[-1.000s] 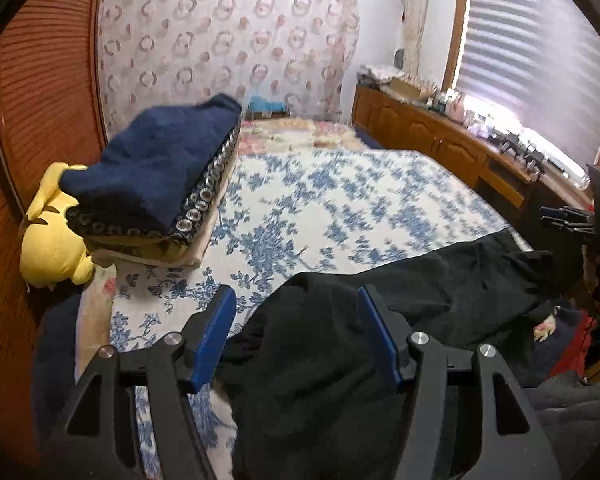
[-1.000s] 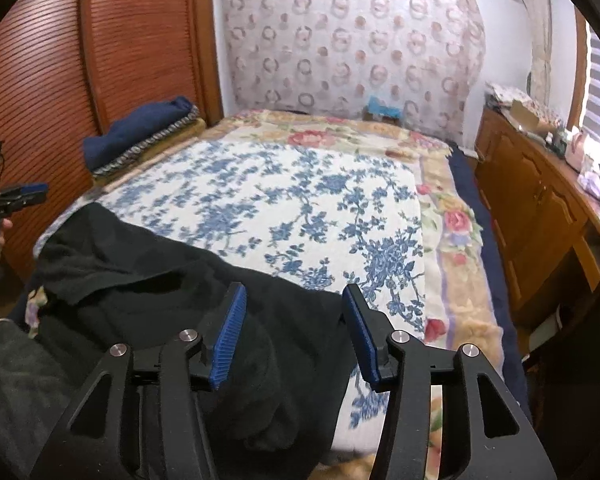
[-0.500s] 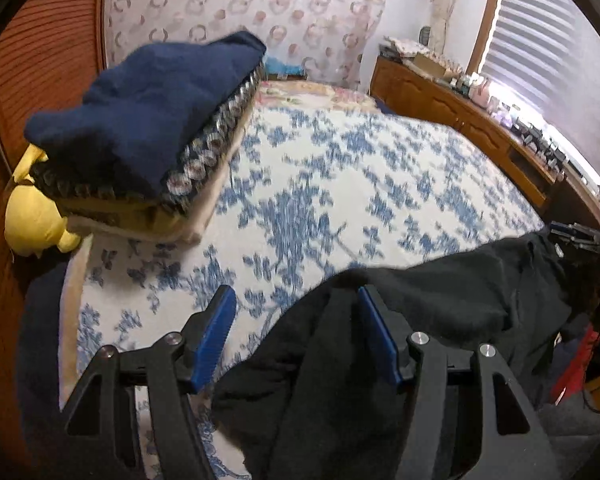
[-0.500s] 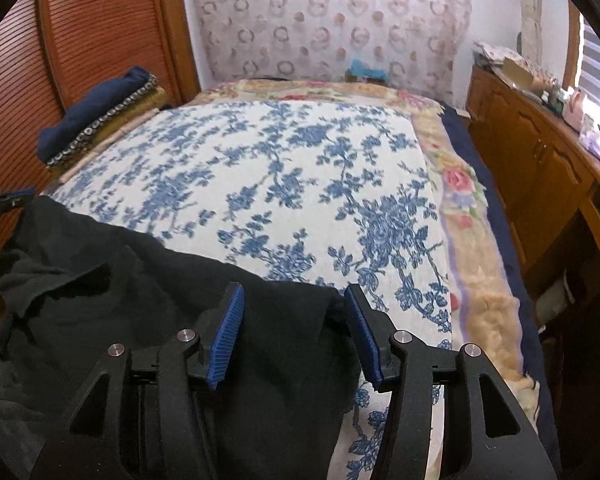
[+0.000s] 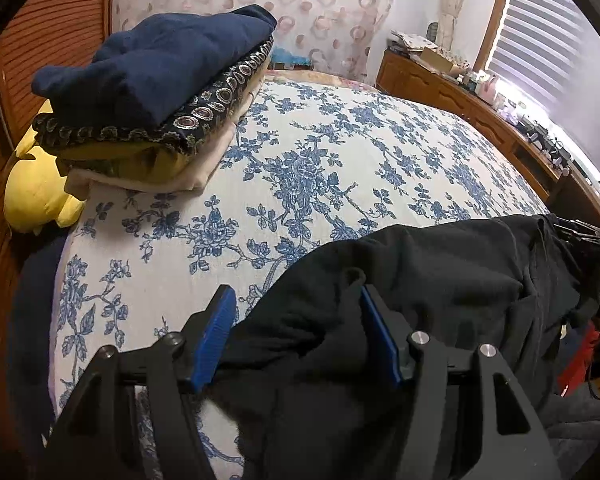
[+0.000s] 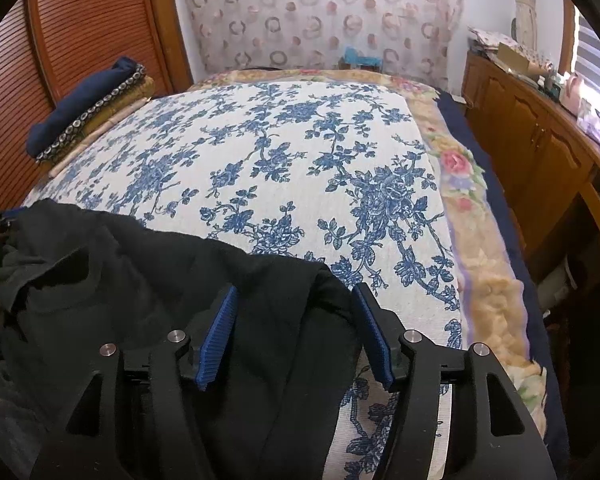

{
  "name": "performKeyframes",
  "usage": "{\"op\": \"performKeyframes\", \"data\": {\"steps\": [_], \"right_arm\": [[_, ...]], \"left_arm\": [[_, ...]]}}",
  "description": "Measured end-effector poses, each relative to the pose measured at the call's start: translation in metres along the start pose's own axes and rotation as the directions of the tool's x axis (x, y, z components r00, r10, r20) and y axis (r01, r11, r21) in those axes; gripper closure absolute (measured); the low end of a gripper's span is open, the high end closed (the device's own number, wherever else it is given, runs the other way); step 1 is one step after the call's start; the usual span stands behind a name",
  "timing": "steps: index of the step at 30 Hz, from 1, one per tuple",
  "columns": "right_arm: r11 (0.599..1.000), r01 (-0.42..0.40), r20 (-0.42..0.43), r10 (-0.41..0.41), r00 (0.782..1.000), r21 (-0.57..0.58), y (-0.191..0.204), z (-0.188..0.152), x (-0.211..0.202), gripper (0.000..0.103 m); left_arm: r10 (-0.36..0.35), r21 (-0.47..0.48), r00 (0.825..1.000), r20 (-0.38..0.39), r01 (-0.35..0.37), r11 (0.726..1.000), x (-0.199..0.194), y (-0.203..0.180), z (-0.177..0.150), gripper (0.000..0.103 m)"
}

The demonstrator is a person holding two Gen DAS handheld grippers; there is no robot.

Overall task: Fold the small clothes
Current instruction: 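Lift the black shirt with both grippers and fold it over in the air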

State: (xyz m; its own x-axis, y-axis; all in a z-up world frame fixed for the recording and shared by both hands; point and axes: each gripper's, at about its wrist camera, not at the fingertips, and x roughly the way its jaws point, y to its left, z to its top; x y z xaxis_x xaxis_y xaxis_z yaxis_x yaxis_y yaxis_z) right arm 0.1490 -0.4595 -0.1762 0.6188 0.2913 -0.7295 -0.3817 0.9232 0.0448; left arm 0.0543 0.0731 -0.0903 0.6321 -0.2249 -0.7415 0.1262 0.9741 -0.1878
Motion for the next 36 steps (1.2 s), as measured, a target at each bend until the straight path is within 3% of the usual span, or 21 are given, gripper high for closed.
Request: {"op": "performKeyframes", "data": {"steps": [11,15,19,22,27,33,36], "right_arm": [[0.999,0.021,-0.011,-0.022,1.0,-0.046,0.008,-0.001,0.0,0.039],[0.997,0.033,-0.019,-0.034,0.999,-0.073,0.011,-0.002,0.001,0.042],[0.997,0.006,-0.019,-0.007,1.0,-0.073,0.012,-0.004,-0.002,0.065],[0.995,-0.058,-0.028,0.056,0.998,-0.075,0.015,-0.007,-0.006,0.098],[0.996,-0.056,0.016,0.057,0.998,-0.065,0.02,-0.011,-0.018,0.102],[0.995,-0.04,0.141,0.052,0.989,-0.089,0.032,-0.006,-0.065,0.102],[0.993,-0.026,0.162,0.044,0.986,-0.112,0.036,-0.002,-0.077,0.102]], "left_arm": [[-0.011,0.005,1.0,0.002,0.011,1.0,-0.003,-0.008,-0.006,0.041],[-0.05,0.007,0.999,0.004,0.05,0.999,-0.004,-0.01,-0.008,0.06],[-0.072,0.027,0.997,-0.003,0.072,0.997,-0.005,-0.017,-0.009,0.076],[-0.073,0.048,0.997,0.0,0.073,0.996,-0.009,-0.023,-0.008,0.089],[-0.086,0.077,0.995,0.041,0.082,0.994,-0.029,-0.037,-0.01,0.092],[-0.105,0.087,0.985,0.14,0.094,0.992,-0.072,-0.043,-0.004,0.092],[-0.098,0.09,0.981,0.165,0.084,0.992,-0.082,-0.042,0.0,0.092]]}}
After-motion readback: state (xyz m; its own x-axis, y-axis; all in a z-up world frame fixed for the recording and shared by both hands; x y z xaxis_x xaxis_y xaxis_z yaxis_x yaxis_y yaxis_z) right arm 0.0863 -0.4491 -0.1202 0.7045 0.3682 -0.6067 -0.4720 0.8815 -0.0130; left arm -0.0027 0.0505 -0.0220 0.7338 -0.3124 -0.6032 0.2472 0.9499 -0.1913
